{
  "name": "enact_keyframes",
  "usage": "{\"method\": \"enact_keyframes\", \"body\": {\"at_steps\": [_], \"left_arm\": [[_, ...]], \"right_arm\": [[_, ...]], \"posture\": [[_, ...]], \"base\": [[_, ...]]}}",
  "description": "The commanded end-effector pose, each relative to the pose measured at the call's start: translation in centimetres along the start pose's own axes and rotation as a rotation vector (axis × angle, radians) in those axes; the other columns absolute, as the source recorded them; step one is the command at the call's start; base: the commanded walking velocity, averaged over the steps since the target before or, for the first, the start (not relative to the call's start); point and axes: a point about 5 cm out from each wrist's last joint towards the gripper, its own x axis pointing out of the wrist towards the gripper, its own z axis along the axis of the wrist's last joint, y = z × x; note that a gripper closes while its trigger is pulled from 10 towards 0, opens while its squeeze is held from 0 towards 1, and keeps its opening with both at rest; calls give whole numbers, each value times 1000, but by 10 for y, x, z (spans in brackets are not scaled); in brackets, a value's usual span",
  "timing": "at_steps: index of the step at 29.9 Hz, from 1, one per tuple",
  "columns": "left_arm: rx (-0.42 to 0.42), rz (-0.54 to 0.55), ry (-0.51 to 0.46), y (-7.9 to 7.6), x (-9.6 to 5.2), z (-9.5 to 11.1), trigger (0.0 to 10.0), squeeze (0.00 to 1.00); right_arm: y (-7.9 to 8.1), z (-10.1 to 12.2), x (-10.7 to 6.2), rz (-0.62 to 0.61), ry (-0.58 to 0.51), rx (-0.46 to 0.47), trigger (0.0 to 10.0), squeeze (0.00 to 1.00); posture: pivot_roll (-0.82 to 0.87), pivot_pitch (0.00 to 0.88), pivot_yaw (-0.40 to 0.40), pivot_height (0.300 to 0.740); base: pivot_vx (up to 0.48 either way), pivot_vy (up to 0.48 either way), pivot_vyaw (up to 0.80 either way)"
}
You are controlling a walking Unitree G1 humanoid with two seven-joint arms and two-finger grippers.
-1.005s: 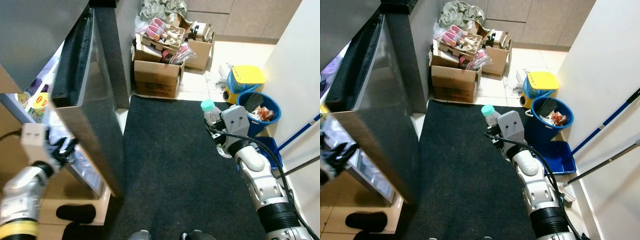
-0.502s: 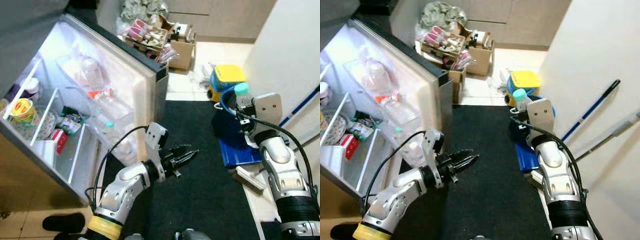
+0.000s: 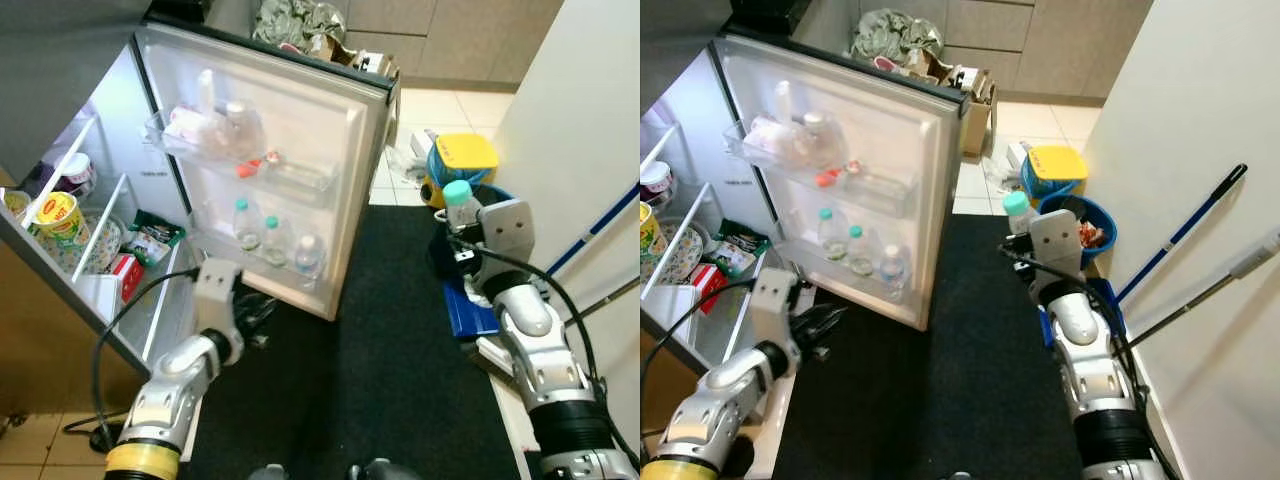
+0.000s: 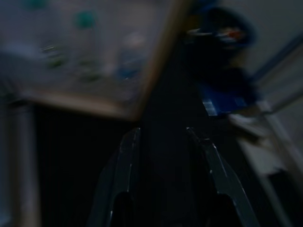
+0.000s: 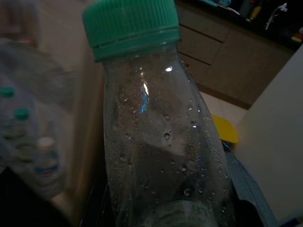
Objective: Restocking fridge
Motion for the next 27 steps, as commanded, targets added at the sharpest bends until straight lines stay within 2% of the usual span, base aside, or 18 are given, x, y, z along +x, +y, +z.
{"method": "enact_keyframes", "body": {"at_steps": [1, 3, 5, 6, 9, 11, 13, 18, 20, 27], "left_arm": [[69, 55, 63, 6, -8, -17, 10000, 0], [85, 66, 83, 6, -11, -23, 10000, 0], [89, 75, 105, 4, -16, -32, 10000, 0], [89, 75, 105, 4, -16, -32, 10000, 0], [38, 117, 103, -1, -16, -41, 10000, 0], [38, 117, 103, -1, -16, -41, 10000, 0], [13, 130, 84, -8, -13, -43, 10000, 0], [12, 131, 71, -15, -10, -44, 10000, 0], [63, 127, 61, -24, -8, -47, 10000, 0], [87, 71, 36, -46, -1, -47, 10000, 0]], "right_arm": [[1, 8, 0, 14, -46, 35, 10000, 0], [4, 12, -1, 30, -66, 64, 10000, 0], [9, 16, -2, 52, -93, 143, 10000, 0], [9, 16, -2, 52, -93, 143, 10000, 0], [18, 13, -7, 65, -89, 299, 10000, 0], [18, 13, -7, 65, -89, 299, 10000, 0], [25, 9, -10, 70, -92, 342, 10000, 0], [30, 7, -13, 74, -101, 353, 10000, 0], [36, 5, -17, 66, -108, 357, 10000, 0], [45, -4, -24, 58, -92, 341, 10000, 0]], "posture": [[-7, 90, -106, 740], [-7, 90, -106, 740], [-10, 91, -108, 740], [-10, 91, -108, 740], [-15, 76, -117, 740], [-15, 76, -117, 740], [-15, 72, -117, 740], [-18, 71, -116, 740], [-20, 69, -114, 740], [-22, 64, -111, 740]], "base": [[0, 0, 0], [0, 0, 0], [0, 0, 0], [0, 0, 0], [0, 0, 0], [0, 0, 0], [0, 0, 0], [0, 0, 0], [0, 0, 0], [0, 0, 0]]}}
